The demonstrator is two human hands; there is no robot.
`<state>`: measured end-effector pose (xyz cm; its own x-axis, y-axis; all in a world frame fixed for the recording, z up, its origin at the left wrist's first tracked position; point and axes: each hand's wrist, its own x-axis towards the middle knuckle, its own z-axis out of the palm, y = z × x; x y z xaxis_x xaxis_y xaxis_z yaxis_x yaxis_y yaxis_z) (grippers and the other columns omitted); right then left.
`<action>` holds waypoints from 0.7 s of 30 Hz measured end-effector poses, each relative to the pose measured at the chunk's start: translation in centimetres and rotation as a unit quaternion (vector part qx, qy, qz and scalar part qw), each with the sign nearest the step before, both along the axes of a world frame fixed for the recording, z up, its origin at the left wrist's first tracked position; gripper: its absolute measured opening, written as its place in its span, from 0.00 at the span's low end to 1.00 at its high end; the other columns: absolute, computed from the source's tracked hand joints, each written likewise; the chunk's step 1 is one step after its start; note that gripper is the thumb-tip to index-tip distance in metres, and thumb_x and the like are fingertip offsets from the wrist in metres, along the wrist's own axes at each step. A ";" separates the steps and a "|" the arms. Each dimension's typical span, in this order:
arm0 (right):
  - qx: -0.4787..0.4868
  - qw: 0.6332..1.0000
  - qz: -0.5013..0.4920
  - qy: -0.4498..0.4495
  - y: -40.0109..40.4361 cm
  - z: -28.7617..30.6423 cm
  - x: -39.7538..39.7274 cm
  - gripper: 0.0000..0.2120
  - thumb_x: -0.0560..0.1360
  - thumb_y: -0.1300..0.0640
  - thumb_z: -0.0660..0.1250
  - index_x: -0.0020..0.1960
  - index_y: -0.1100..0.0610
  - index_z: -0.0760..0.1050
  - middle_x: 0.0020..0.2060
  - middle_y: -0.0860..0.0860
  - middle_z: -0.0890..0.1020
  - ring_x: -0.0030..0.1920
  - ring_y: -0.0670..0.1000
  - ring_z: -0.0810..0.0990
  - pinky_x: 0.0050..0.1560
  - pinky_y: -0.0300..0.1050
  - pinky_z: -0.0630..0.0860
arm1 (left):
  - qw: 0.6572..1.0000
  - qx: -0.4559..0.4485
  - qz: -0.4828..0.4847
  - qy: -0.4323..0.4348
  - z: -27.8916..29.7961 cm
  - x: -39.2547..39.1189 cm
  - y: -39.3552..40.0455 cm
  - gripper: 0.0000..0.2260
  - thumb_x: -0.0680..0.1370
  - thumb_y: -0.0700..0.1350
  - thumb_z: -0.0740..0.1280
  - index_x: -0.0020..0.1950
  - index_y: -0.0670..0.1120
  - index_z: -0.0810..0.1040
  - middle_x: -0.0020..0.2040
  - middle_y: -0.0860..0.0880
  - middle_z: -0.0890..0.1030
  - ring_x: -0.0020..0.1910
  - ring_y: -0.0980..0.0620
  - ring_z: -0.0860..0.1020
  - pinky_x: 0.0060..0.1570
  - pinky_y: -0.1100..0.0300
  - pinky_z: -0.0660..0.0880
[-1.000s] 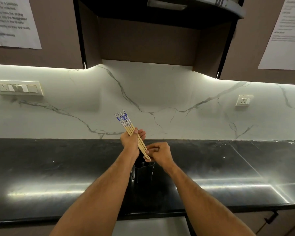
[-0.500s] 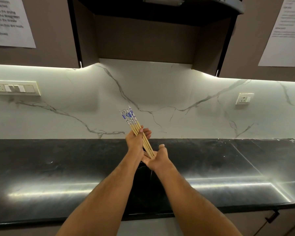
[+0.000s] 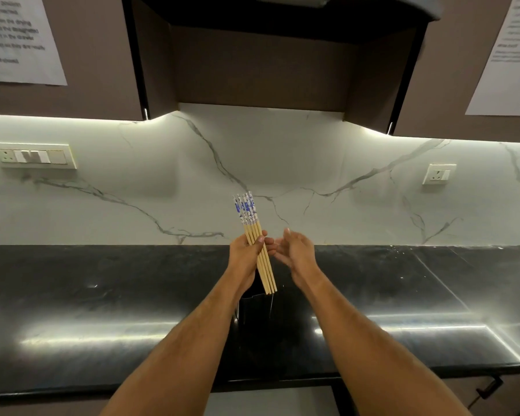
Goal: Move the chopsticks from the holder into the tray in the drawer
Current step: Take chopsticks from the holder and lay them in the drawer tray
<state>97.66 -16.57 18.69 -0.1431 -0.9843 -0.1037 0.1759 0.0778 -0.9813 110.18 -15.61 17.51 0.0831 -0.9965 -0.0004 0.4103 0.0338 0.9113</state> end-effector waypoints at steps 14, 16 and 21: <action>-0.133 0.968 0.106 0.184 -0.8 3.2 -1.1 0.29 0.73 0.66 0.76 0.71 0.60 0.68 0.44 0.59 0.88 0.43 0.55 0.89 0.51 0.57 0.85 | 0.976 -0.005 -0.205 -0.072 -1.5 -0.5 1.6 0.12 0.84 0.41 0.62 0.63 0.35 0.77 0.51 0.37 0.85 0.51 0.40 0.85 0.56 0.47 0.82; -0.144 0.966 0.109 0.188 -0.8 2.8 -1.2 0.35 0.73 0.67 0.76 0.75 0.56 0.64 0.45 0.59 0.88 0.43 0.56 0.89 0.50 0.59 0.85 | 0.971 0.002 -0.229 -0.069 -1.7 -0.3 1.7 0.13 0.85 0.41 0.61 0.64 0.35 0.76 0.52 0.36 0.84 0.52 0.39 0.84 0.57 0.46 0.82; -0.199 0.937 0.139 0.249 -0.6 2.9 -1.5 0.46 0.71 0.71 0.76 0.79 0.47 0.60 0.69 0.57 0.76 0.54 0.54 0.86 0.50 0.56 0.85 | 0.959 0.024 -0.268 -0.086 -2.2 0.3 1.9 0.12 0.85 0.39 0.58 0.64 0.35 0.75 0.52 0.36 0.84 0.54 0.38 0.84 0.62 0.42 0.79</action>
